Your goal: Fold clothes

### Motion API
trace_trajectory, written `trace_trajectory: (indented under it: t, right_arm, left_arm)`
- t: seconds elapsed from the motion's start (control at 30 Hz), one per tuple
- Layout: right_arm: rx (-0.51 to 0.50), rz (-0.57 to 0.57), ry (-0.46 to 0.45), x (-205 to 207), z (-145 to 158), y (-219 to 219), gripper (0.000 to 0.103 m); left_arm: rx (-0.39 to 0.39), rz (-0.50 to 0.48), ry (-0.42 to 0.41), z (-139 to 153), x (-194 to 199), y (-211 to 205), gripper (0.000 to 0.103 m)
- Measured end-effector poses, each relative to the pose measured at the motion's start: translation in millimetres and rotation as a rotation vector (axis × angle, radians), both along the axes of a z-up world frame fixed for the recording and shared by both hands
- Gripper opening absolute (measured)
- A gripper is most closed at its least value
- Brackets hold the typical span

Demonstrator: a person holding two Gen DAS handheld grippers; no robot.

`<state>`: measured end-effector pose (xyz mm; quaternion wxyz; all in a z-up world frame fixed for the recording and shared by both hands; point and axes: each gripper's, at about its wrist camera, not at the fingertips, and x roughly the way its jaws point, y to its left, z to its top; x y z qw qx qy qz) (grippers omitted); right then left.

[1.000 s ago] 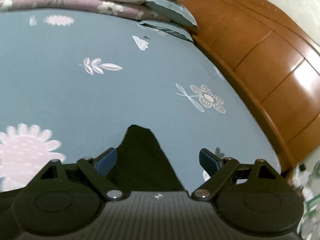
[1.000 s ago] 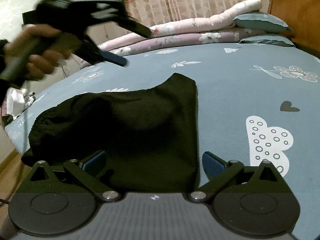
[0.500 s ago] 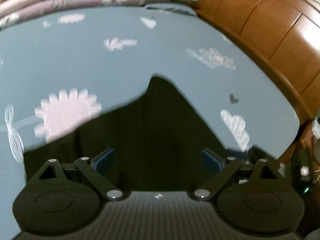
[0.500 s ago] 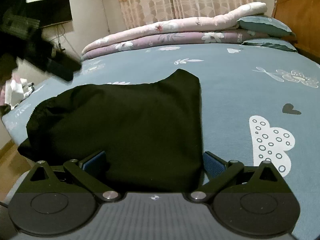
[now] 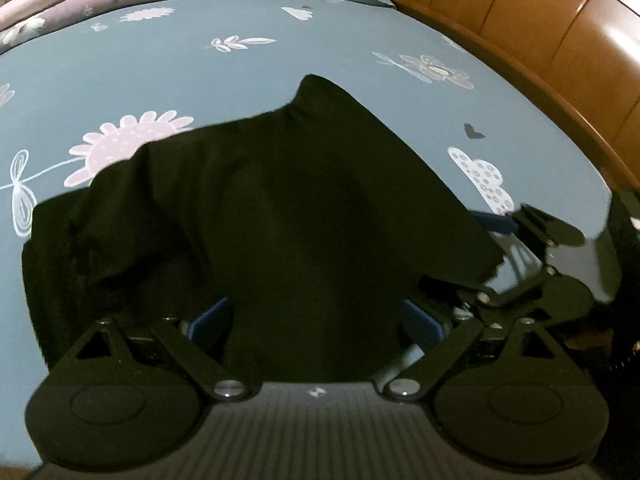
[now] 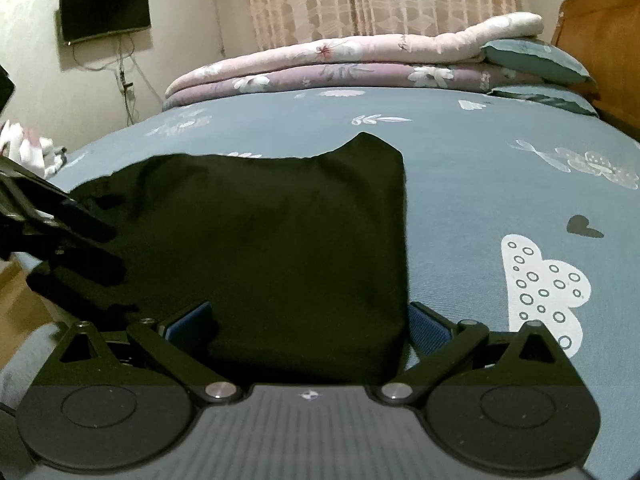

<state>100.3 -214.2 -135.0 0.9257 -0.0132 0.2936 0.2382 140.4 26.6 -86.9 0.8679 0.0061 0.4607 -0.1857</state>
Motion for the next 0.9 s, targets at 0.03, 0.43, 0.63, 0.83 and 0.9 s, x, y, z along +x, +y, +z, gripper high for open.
trace_trajectory:
  t: [0.03, 0.43, 0.63, 0.83, 0.9]
  right_arm:
    - [-0.004, -0.002, -0.003, -0.5, -0.5, 0.7, 0.103]
    - [0.018, -0.025, 0.034, -1.0, 9.0, -4.3, 0.103]
    - [0.014, -0.024, -0.049, -10.4, 38.0, 8.9, 0.103]
    - [-0.09, 0.097, -0.099, -24.7, 40.5, 51.6, 0.103]
    - [-0.139, 0.134, -0.066, -25.1, 31.0, 67.3, 0.103]
  left_arm:
    - [0.0, 0.001, -0.002, 0.3, -2.1, 0.8, 0.093]
    - [-0.017, 0.006, -0.061, 13.9, -28.0, 15.6, 0.093]
    - [-0.057, 0.089, -0.103, 14.3, -22.8, 51.2, 0.093]
    - [-0.14, 0.093, -0.115, 2.6, -48.6, 72.5, 0.093]
    - [-0.157, 0.096, -0.116, 5.0, -55.1, 77.8, 0.093]
